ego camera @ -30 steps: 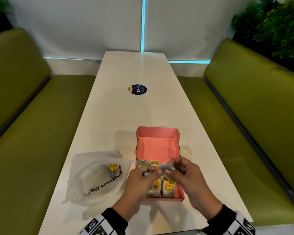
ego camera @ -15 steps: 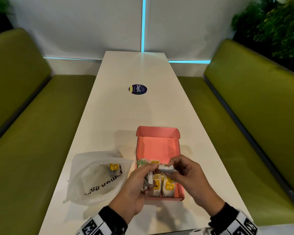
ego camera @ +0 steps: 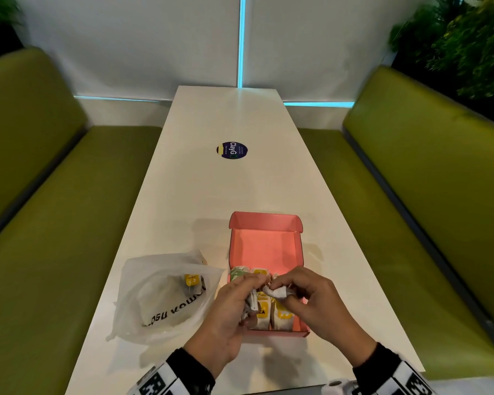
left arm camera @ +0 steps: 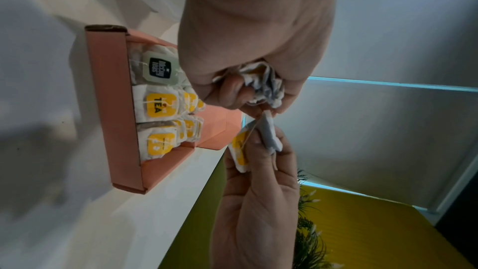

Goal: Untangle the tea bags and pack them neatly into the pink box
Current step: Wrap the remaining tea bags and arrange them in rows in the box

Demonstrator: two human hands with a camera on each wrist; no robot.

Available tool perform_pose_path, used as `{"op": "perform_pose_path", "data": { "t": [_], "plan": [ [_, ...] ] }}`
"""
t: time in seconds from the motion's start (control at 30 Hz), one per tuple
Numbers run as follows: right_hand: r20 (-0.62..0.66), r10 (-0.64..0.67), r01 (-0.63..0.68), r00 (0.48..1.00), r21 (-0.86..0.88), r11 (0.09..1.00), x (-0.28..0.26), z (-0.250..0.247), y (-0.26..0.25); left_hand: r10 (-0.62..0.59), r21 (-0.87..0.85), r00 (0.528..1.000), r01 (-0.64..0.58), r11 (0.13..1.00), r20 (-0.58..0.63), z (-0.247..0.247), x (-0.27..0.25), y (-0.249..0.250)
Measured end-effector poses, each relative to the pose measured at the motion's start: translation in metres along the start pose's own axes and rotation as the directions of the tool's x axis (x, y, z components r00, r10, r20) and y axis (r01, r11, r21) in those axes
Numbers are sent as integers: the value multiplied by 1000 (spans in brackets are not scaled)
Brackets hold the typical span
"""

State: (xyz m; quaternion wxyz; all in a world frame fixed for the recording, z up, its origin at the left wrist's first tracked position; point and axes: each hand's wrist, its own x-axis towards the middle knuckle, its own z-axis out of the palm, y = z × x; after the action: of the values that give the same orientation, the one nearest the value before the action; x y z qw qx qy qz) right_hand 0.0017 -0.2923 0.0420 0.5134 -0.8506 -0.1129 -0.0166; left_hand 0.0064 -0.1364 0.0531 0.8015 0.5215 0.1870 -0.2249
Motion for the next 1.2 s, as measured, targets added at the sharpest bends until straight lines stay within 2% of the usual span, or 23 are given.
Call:
{"op": "perform_pose_path", "data": {
  "t": [0.2, 0.43, 0.63, 0.83, 0.97, 1.1, 1.2],
  "plan": [
    [-115, 152, -154, 982, -7, 988, 2, 5, -2, 54, 81, 997, -58, 995, 46, 2, -5, -2],
    [-170, 298, -287, 939, 85, 954, 3, 7, -6, 62, 141, 997, -68, 988, 47, -1, -5, 0],
    [-48, 370, -365, 928, 86, 927, 3, 6, -13, 65, 156, 994, -78, 985, 84, 0, -10, 3],
    [-31, 497, -472, 867, 265, 841, 10, -3, -7, 49, 159, 989, -71, 985, 141, -2, -10, 2],
    [81, 467, -474, 880, 180, 862, 6, -3, -10, 68, 117, 985, -87, 989, 155, 0, -12, 8],
    [196, 428, -462, 882, 184, 868, 3, -3, -14, 179, 252, 982, -189, 949, 62, -5, -4, 10],
    [238, 411, -455, 880, 173, 873, 3, -5, -16, 215, 398, 972, -236, 886, 98, -8, -1, 12]
  ]
}}
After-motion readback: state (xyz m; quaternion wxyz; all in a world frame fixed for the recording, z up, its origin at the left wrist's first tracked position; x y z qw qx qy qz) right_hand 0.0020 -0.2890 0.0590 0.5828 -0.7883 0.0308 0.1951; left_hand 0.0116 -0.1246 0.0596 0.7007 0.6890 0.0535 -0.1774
